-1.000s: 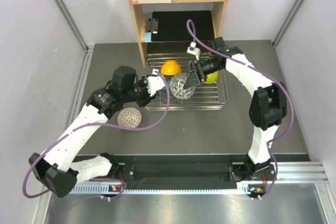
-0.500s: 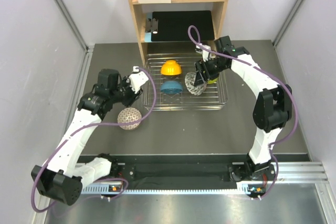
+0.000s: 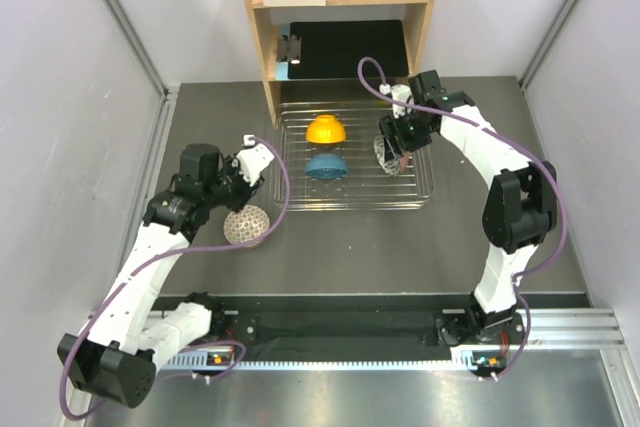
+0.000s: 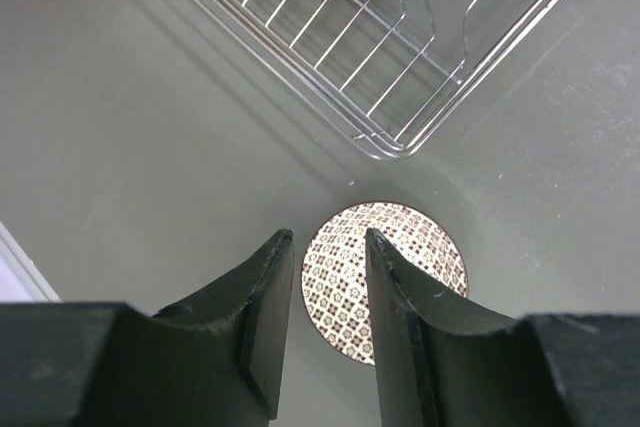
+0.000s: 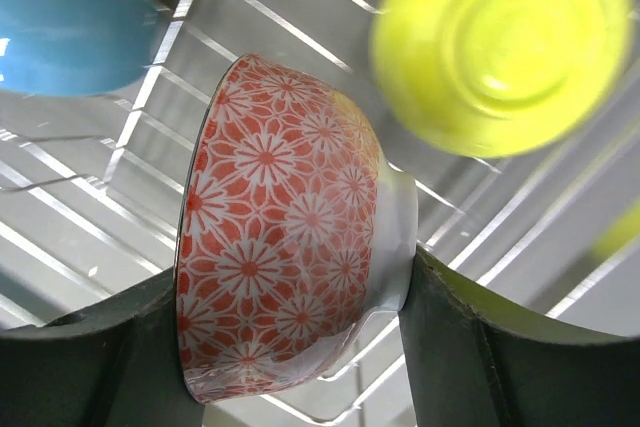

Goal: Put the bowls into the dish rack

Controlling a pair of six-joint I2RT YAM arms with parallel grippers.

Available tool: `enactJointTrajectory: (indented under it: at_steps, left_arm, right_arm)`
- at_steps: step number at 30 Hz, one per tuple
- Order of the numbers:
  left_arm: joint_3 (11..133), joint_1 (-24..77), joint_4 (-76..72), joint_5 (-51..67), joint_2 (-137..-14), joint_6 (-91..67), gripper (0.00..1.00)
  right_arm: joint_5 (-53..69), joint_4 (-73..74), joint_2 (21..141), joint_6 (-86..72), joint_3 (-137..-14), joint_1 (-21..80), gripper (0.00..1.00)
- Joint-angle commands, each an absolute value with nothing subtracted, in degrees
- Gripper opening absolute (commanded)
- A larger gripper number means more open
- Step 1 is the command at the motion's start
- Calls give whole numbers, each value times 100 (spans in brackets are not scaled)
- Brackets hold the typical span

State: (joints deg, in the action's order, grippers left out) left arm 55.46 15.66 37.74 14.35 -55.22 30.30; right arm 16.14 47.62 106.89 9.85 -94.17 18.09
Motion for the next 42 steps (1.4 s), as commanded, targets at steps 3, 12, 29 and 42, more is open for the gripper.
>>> enactJointTrajectory:
  at_steps: [3, 12, 29, 42]
  left_arm:
    - [5423, 1494, 3568, 1222, -5274, 2900, 39]
    - [5274, 1441, 3604, 1125, -5089, 2900, 38]
    - [4948, 1327, 3525, 1063, -4860, 2944, 36]
    - [4825, 1239, 3463, 1195, -4772, 2936, 35]
  right_arm:
    - [564, 4359, 10336, 747, -9466, 1819, 0]
    - [-448, 4403, 10520, 580, -9439, 1916, 0]
    - [-1845, 4245, 10968, 703, -9255, 2583, 0]
    - [-2671, 4122, 11267, 940, -9194, 3032, 0]
